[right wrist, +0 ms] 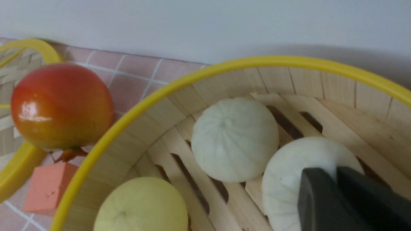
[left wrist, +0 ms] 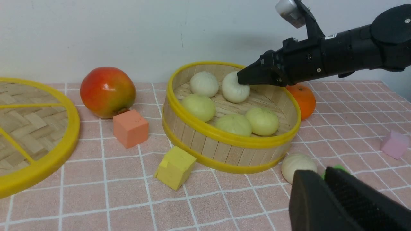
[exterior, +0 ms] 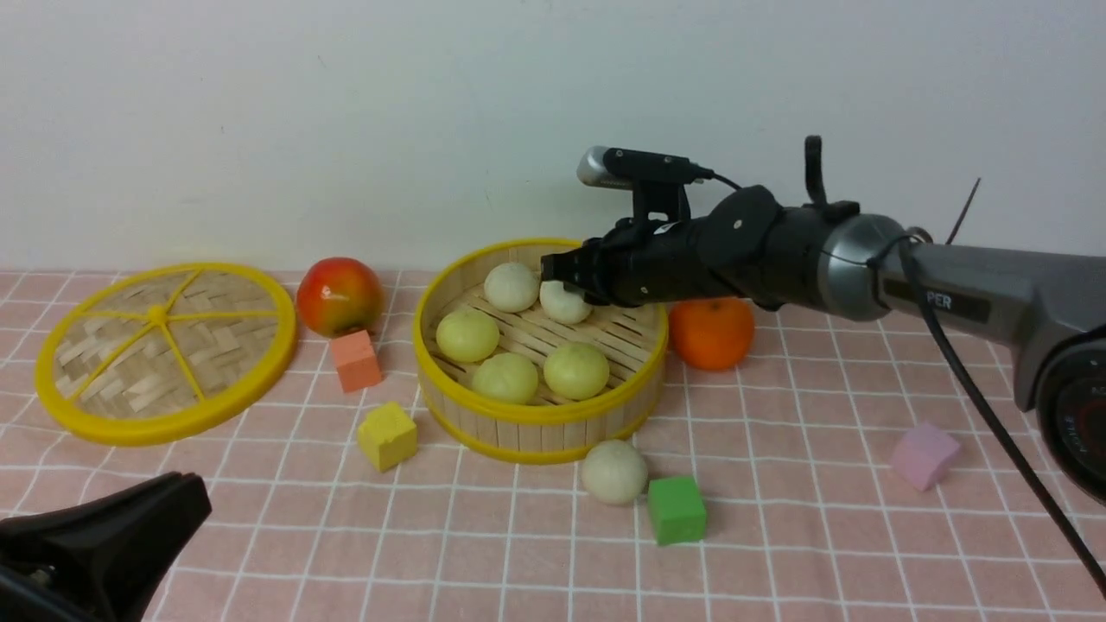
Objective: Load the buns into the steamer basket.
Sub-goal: Use the right arm to put the steamed stuffed bun into the steamer, then use the right arm to grab a steamed stuffed bun
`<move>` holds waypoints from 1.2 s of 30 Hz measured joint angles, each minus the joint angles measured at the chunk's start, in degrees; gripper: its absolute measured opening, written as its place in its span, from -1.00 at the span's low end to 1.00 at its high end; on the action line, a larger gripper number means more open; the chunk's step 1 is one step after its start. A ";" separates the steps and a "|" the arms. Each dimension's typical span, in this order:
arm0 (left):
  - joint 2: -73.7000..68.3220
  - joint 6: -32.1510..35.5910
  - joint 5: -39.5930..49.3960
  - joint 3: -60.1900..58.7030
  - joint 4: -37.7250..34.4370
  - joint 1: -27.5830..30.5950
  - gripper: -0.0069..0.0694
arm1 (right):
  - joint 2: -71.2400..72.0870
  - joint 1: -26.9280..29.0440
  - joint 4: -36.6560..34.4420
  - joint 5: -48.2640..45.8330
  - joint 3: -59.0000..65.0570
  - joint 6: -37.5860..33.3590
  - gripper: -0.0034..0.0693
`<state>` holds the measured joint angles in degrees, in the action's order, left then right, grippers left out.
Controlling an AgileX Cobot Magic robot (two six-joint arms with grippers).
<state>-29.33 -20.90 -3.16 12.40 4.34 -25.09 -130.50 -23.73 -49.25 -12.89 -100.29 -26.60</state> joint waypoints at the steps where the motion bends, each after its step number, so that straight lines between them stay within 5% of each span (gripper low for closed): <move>1: 0.00 0.00 0.00 0.00 0.00 0.00 -0.62 | -0.20 0.00 -0.06 -0.07 0.00 0.00 -0.51; 8: 0.00 0.00 0.00 0.00 0.00 0.00 -0.60 | 1.21 0.21 0.20 -1.95 0.06 0.00 0.18; 11: 0.00 0.00 0.00 0.00 0.00 0.00 -0.59 | 4.99 0.64 2.08 -4.39 0.10 0.00 0.31; 17: 0.00 0.00 0.00 0.00 0.00 0.00 -0.58 | 16.53 1.74 11.52 -20.68 -0.15 3.38 0.17; 22: 0.00 0.00 0.00 0.00 0.00 0.00 -0.56 | 20.95 -0.60 28.87 -43.80 0.36 19.87 -0.22; 27: 0.00 0.00 0.00 0.00 0.00 0.00 -0.55 | 19.44 -4.81 34.98 -46.39 5.79 24.44 -0.28; 36: 0.00 0.00 0.00 0.00 0.00 0.00 -0.52 | 14.55 -6.37 31.96 -39.70 8.59 24.63 -0.04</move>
<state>-29.33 -20.90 -3.16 12.40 4.34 -25.09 -115.95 -30.11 -17.29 -52.59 -91.70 -1.97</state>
